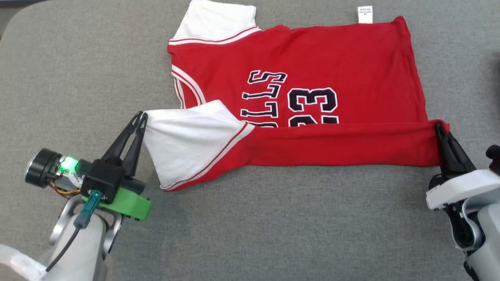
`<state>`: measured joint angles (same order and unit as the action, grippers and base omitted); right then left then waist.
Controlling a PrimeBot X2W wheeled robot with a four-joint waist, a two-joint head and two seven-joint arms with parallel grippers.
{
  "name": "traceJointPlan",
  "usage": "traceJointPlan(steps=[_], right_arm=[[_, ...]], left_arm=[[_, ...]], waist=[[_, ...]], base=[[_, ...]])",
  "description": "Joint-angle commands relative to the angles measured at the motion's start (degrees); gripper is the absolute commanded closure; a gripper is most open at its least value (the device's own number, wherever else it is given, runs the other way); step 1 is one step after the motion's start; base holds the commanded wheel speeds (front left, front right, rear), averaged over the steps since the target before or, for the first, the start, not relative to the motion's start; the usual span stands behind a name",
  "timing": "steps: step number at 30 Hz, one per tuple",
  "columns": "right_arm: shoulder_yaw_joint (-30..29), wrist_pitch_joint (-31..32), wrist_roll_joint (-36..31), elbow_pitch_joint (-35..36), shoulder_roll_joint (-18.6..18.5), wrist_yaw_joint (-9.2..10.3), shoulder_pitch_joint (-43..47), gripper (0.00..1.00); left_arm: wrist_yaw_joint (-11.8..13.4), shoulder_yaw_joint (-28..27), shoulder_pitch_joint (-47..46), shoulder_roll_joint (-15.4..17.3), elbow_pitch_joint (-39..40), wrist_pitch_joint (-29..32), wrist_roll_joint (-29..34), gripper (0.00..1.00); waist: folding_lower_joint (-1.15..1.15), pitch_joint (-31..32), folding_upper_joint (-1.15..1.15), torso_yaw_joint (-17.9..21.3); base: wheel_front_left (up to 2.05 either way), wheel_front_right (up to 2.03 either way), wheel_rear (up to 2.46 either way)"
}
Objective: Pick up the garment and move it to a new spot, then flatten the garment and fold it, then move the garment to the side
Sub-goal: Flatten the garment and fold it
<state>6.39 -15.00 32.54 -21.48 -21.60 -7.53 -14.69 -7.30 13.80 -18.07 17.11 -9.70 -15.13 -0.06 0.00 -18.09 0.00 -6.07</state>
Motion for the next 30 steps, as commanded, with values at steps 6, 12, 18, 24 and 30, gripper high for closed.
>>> traceJointPlan(steps=[6, 12, 18, 24, 30], right_arm=[[2.0, -0.2, -1.5, -4.3, -0.8, 0.09, -5.2, 0.88], [0.3, -0.2, -2.8, -3.5, -0.3, 0.08, -5.0, 0.00], [-4.2, -0.2, -4.6, 2.5, 1.1, 0.08, 0.5, 0.00], [-8.1, -0.2, -5.3, 7.0, 3.4, 0.08, 6.5, 0.00], [-8.5, -0.2, -5.3, 7.7, 5.1, 0.08, 8.3, 0.00]], left_arm=[[-0.2, 5.3, -7.5, 1.7, -7.7, 0.0, -0.5, 1.00], [0.6, 5.1, -9.4, 1.1, -10.7, 0.0, -2.3, 0.00], [1.9, -0.6, -0.5, -1.6, -7.2, 0.0, -8.9, 0.00], [0.3, -3.1, 10.2, -6.3, -6.1, 0.0, -18.5, 0.00], [-0.2, -1.3, 10.1, -7.5, -10.4, 0.0, -21.6, 0.00]], waist=[[0.00, -3.0, 0.00, -0.2], [0.00, -3.1, 0.00, 0.2], [0.00, -1.2, 0.00, 1.0], [0.00, 0.0, 0.00, 1.0], [0.00, 0.3, 0.00, 1.2]], base=[[0.00, 0.00, 0.00], [0.00, 0.00, 0.00], [0.00, 0.00, 0.00], [0.00, 0.00, 0.00], [0.00, 0.00, 0.00]])
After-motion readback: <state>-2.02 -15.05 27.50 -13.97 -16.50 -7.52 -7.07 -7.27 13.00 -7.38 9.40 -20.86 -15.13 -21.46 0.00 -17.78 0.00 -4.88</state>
